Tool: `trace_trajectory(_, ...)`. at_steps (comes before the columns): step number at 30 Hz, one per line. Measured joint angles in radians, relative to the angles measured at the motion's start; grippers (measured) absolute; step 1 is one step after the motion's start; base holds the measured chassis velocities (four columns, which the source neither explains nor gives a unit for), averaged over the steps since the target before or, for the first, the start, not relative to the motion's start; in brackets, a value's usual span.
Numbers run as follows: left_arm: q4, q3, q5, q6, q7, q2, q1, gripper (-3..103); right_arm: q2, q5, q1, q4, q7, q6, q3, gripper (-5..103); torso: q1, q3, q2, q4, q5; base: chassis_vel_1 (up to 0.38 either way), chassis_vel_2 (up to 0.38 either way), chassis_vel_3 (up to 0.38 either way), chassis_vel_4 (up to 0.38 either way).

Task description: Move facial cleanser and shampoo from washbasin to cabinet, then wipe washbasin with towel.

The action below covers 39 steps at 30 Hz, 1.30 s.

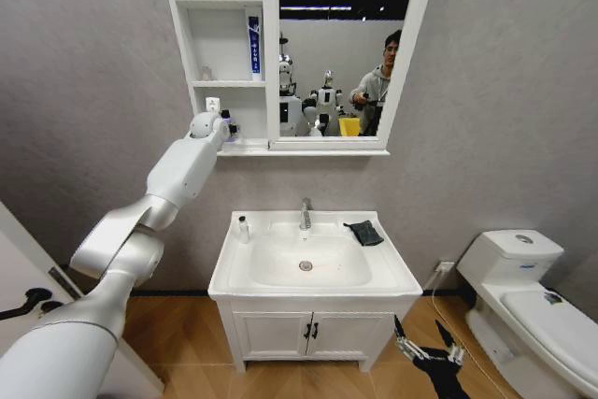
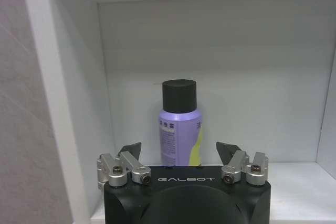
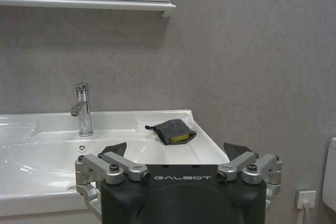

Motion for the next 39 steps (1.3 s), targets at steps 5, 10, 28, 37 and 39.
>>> trace_trajectory(5, -0.267, 0.046, -0.103, -0.09, -0.024, 0.132, 0.103, 98, -0.004, -0.006, 0.012, 0.002, 0.0, -0.007, -0.006, 100, 0.0, 0.0, 0.0, 0.0003, -0.0001, 0.0, 0.0, 0.0, 0.0)
trace_trajectory(10, -0.623, 0.046, -0.114, -0.248, 0.026, 0.287, 0.352, 100, -0.007, -0.005, 0.013, 0.003, 0.004, -0.013, -0.004, 100, 0.0, 0.0, 0.0, -0.0005, -0.0001, 0.0, 0.0, 0.0, 0.0)
trace_trajectory(28, -0.577, -0.19, 0.326, -0.483, 0.166, 0.211, 1.017, 100, 0.019, -0.046, -0.011, 0.008, 0.006, -0.006, -0.013, 100, 0.0, 0.0, 0.0, -0.0001, 0.0002, 0.0, 0.0, 0.0, 0.0)
trace_trajectory(37, -0.404, -0.179, 0.363, -0.484, 0.191, 0.115, 0.98, 100, 0.019, -0.043, -0.028, 0.011, 0.005, 0.007, 0.004, 100, 0.0, 0.0, 0.0, -0.0003, 0.0003, 0.0, 0.0, 0.0, 0.0)
trace_trajectory(39, -0.379, -0.177, 0.365, -0.484, 0.201, 0.1, 0.969, 100, 0.019, -0.04, -0.029, 0.011, 0.006, 0.009, 0.009, 100, 0.0, 0.0, 0.0, -0.0002, 0.0, 0.0, 0.0, 0.0, 0.0)
